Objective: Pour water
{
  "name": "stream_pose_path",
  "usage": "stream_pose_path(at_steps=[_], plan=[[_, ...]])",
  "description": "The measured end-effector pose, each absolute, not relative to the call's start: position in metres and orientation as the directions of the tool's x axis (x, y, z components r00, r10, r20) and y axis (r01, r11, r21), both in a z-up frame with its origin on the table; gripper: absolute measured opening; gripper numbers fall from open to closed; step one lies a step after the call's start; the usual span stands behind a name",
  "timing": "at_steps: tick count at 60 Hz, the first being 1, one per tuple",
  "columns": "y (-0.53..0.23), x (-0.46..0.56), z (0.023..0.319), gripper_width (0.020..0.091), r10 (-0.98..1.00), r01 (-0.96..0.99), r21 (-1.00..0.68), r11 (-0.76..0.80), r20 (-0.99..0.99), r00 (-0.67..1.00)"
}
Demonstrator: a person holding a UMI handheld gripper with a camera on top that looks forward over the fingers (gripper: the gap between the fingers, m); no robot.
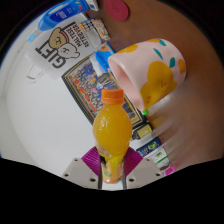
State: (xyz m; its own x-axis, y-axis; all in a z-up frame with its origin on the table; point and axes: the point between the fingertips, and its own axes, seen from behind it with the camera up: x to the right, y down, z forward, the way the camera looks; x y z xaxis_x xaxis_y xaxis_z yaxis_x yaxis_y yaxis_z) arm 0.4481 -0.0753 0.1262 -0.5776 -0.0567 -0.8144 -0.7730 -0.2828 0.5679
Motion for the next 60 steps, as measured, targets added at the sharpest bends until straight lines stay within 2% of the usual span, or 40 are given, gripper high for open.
stream_pose_path(at_steps=[6, 10, 14, 20, 29, 36, 40, 47, 52, 60], plan=[[-0.075, 0.446, 0.133, 0.0266, -0.071, -0.784, 0.535, -0.313, -0.837, -0.543], [-0.078, 0.445, 0.139, 0.0265, -0.084, -0.83, 0.44, -0.342, -0.895, -0.439], [-0.079, 0.45, 0.142, 0.0267, -0.079, -0.892, 0.259, -0.37, -0.966, -0.248], [-0.083, 0.486, 0.149, 0.0267, -0.009, -0.923, -0.123, -0.365, -0.991, 0.136], [-0.081, 0.571, 0.18, 0.0267, 0.054, -0.731, -0.643, -0.229, -0.758, 0.65], [-0.077, 0.639, 0.18, 0.0266, -0.025, -0.45, -0.878, -0.164, -0.452, 0.892], [-0.073, 0.672, 0.162, 0.0265, -0.072, -0.302, -0.939, -0.166, -0.294, 0.953], [-0.065, 0.715, 0.103, 0.0264, -0.108, -0.127, -0.964, -0.233, -0.104, 0.989], [-0.065, 0.726, 0.057, 0.0264, -0.102, -0.081, -0.958, -0.273, -0.055, 0.993], [-0.069, 0.735, 0.006, 0.0266, -0.106, -0.089, -0.938, -0.335, -0.056, 0.993]])
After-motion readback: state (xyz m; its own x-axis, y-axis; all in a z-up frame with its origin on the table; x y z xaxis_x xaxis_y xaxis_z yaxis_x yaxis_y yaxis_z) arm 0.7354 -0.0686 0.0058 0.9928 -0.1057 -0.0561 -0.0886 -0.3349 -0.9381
